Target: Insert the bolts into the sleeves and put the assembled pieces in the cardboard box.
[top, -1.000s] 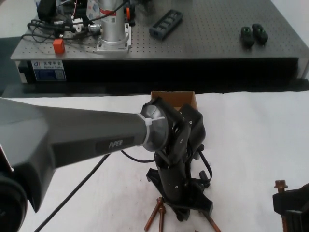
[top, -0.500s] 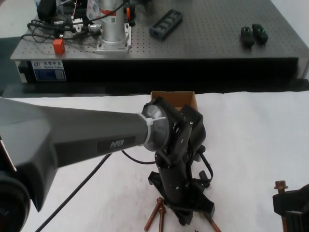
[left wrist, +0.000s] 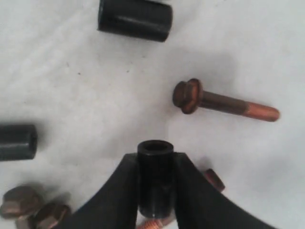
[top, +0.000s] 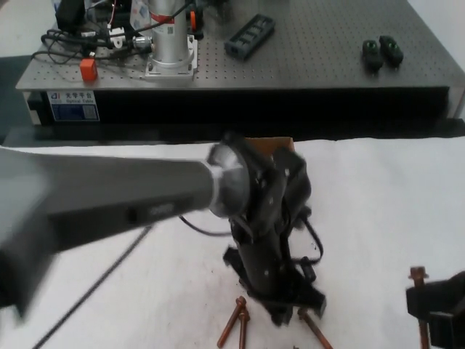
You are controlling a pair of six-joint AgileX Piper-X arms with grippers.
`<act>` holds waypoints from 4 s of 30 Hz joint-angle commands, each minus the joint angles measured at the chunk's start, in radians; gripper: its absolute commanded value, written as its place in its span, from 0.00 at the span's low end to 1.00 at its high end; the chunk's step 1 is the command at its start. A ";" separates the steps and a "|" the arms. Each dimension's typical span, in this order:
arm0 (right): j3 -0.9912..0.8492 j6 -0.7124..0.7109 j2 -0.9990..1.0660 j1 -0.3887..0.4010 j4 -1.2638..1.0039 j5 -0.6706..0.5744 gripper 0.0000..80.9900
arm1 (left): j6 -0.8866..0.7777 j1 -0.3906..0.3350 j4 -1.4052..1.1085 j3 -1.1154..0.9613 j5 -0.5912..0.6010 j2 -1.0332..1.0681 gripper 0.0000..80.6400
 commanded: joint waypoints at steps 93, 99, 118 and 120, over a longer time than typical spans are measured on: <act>-0.003 0.315 0.022 -0.105 -0.699 -0.495 0.48 | -0.320 0.092 -0.747 0.519 -0.080 -0.883 0.01; -0.003 0.228 -0.100 -0.216 -0.291 -0.389 0.48 | -0.420 0.204 -0.716 0.278 -0.048 -0.504 0.01; 0.037 0.108 -0.160 -0.226 0.067 -0.135 0.48 | -0.368 0.213 -0.197 -0.606 -0.058 0.325 0.00; 0.045 0.108 -0.160 -0.226 0.065 -0.135 0.48 | -0.372 0.213 -0.199 -0.606 -0.054 0.336 0.04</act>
